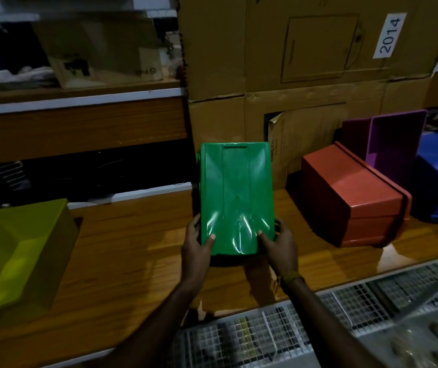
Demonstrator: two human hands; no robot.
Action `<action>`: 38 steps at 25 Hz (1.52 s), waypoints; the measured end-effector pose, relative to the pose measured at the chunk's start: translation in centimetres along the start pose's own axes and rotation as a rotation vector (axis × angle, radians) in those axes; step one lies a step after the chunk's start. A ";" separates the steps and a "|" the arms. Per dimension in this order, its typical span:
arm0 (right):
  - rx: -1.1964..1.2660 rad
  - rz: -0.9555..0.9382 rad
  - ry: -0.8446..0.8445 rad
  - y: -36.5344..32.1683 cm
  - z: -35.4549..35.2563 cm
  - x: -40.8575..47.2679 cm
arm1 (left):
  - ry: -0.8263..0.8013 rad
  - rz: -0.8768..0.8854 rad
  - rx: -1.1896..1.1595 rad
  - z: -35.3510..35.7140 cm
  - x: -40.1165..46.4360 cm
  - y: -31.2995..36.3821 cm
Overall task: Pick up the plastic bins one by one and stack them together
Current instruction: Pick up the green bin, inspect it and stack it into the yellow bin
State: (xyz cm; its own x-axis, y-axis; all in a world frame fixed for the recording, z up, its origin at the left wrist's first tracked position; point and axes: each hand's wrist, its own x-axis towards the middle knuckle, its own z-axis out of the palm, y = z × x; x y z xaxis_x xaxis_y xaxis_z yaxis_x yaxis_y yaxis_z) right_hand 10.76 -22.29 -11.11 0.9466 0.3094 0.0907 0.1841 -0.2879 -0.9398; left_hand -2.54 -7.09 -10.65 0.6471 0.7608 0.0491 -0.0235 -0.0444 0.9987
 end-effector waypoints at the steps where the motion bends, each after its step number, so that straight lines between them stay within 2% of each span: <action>1: 0.034 -0.015 -0.014 0.1 1.2 -1.2 | 0.019 0.023 0.002 -1.4 -0.5 0.0; 5: 0.105 -0.076 -0.038 0.1 5.1 -6.1 | 0.075 0.087 0.030 -6.3 -2.3 -0.3; 9: 0.068 -0.135 -0.035 -0.9 8.5 -10.1 | 0.160 0.063 0.097 -11.2 -4.1 -1.1; 14: 0.115 -0.135 -0.036 -1.4 10.6 -14.0 | 0.221 0.083 0.066 -14.8 -6.4 0.2; 18: 0.300 -0.201 0.000 -6.0 10.9 -16.1 | 0.218 0.159 0.028 -16.9 -7.4 4.3; 24: 0.354 -0.210 0.148 -12.4 11.0 -15.9 | 0.289 0.167 -0.016 -18.6 -6.9 8.4; 31: 0.316 -0.246 0.089 -10.9 11.6 -17.1 | 0.231 0.207 -0.014 -21.1 -6.6 6.4; 34: 0.240 -0.230 0.031 -9.6 12.4 -17.5 | 0.230 0.143 0.007 -21.8 -6.6 4.7; 38: 0.228 -0.197 0.006 -7.8 13.2 -18.5 | 0.266 0.047 0.159 -23.0 -6.5 2.4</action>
State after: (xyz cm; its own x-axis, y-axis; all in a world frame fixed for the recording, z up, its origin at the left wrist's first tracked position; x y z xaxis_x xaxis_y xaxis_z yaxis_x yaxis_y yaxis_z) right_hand -11.71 -13.84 -9.82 0.9001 0.3334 0.2804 0.3013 -0.0116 -0.9535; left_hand -24.31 2.77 -8.32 0.4253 0.8974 0.1175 0.0840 -0.1684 0.9821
